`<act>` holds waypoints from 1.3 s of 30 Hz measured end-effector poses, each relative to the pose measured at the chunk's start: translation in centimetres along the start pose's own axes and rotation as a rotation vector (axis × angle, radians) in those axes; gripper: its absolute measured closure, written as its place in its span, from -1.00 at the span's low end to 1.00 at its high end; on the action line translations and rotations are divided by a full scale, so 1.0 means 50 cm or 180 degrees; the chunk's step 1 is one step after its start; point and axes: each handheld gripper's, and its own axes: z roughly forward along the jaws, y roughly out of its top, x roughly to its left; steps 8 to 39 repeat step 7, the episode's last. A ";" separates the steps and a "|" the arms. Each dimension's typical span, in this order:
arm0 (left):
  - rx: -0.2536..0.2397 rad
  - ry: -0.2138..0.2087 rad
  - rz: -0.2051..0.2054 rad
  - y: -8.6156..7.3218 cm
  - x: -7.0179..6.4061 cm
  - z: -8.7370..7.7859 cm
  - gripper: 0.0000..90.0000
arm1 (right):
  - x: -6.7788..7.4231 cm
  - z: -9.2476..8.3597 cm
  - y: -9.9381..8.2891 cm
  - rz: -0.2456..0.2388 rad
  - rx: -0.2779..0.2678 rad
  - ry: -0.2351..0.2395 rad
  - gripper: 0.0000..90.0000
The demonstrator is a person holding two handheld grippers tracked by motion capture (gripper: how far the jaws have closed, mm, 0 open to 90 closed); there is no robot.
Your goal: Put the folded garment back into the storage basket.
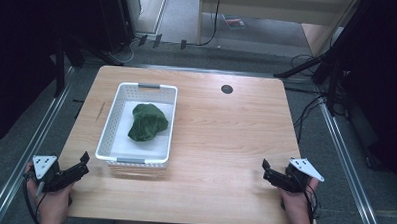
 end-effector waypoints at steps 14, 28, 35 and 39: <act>0.0000 -0.0026 -0.0118 0.000 0.007 0.000 -0.99 | 0.001 0.001 0.000 0.0004 0.0014 -0.0019 -1.00; 0.0000 -0.0026 -0.0118 0.000 0.007 0.000 -0.99 | 0.001 0.001 0.000 0.0004 0.0014 -0.0019 -1.00; 0.0000 -0.0026 -0.0118 0.000 0.007 0.000 -0.99 | 0.001 0.001 0.000 0.0004 0.0014 -0.0019 -1.00; 0.0000 -0.0026 -0.0118 0.000 0.007 0.000 -0.99 | 0.001 0.001 0.000 0.0004 0.0014 -0.0019 -1.00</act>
